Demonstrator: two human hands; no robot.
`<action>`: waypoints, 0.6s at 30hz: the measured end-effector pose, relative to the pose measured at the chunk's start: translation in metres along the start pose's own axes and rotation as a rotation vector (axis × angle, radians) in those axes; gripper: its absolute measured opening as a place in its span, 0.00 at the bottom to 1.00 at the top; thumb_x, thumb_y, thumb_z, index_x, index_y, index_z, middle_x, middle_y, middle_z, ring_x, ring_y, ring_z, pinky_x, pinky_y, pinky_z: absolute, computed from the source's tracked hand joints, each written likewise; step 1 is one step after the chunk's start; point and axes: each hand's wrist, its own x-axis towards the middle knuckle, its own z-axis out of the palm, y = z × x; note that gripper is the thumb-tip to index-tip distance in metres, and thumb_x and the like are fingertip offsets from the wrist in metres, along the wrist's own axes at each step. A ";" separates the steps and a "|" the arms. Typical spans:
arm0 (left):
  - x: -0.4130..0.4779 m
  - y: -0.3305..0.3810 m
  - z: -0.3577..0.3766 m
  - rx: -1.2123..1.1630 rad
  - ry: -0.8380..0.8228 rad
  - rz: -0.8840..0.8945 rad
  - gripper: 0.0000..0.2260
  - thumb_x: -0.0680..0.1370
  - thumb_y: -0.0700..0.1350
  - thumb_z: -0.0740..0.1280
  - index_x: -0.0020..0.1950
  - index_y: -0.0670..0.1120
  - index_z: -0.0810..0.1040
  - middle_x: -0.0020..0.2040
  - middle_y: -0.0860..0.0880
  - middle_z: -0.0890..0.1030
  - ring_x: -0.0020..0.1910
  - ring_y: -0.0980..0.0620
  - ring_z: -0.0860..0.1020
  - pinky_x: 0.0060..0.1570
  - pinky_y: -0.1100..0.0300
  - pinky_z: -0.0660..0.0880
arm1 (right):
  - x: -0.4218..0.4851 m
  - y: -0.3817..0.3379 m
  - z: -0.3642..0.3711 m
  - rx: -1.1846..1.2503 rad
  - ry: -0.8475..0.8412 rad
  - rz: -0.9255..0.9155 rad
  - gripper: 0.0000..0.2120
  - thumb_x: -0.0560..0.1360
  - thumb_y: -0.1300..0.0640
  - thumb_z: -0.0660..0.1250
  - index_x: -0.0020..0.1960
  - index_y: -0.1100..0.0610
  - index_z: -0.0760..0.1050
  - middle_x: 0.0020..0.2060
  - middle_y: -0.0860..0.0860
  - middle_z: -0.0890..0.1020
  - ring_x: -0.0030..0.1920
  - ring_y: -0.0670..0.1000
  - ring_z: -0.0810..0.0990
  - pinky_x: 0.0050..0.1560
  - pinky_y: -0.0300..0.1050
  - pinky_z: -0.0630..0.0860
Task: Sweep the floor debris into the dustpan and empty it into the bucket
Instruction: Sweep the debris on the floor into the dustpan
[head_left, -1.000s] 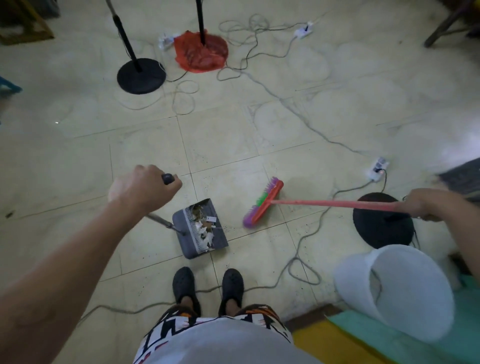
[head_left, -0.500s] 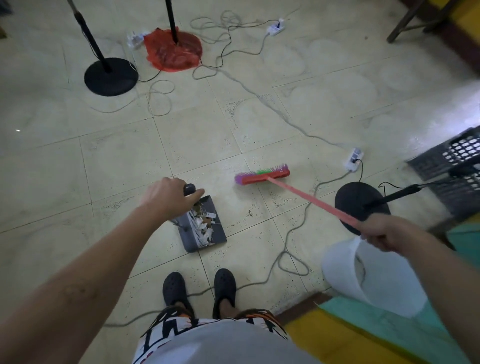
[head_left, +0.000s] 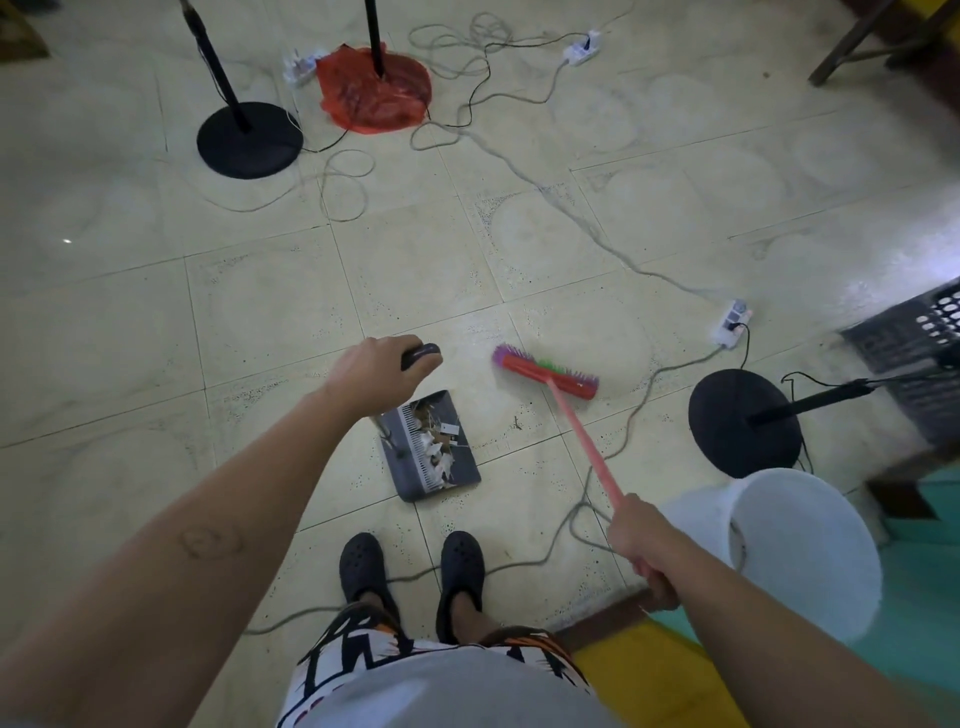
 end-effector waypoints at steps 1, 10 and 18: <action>0.002 0.001 0.002 -0.005 0.008 0.004 0.17 0.80 0.61 0.57 0.48 0.50 0.77 0.37 0.48 0.79 0.37 0.46 0.77 0.35 0.57 0.70 | -0.003 -0.003 0.002 0.016 -0.020 0.002 0.16 0.80 0.63 0.55 0.67 0.64 0.61 0.39 0.56 0.71 0.27 0.51 0.75 0.22 0.40 0.72; 0.017 0.011 0.010 0.025 0.064 -0.006 0.18 0.80 0.63 0.57 0.50 0.51 0.78 0.39 0.48 0.80 0.39 0.46 0.77 0.35 0.58 0.69 | -0.054 -0.003 -0.008 0.241 -0.322 -0.024 0.11 0.77 0.66 0.57 0.58 0.65 0.66 0.32 0.55 0.74 0.22 0.47 0.70 0.23 0.39 0.71; 0.017 0.009 0.005 0.022 0.078 -0.011 0.20 0.80 0.62 0.58 0.50 0.48 0.80 0.38 0.48 0.79 0.37 0.47 0.77 0.32 0.60 0.69 | -0.101 0.027 -0.052 0.746 -0.582 0.046 0.03 0.78 0.66 0.62 0.51 0.64 0.69 0.27 0.50 0.66 0.18 0.43 0.62 0.15 0.34 0.61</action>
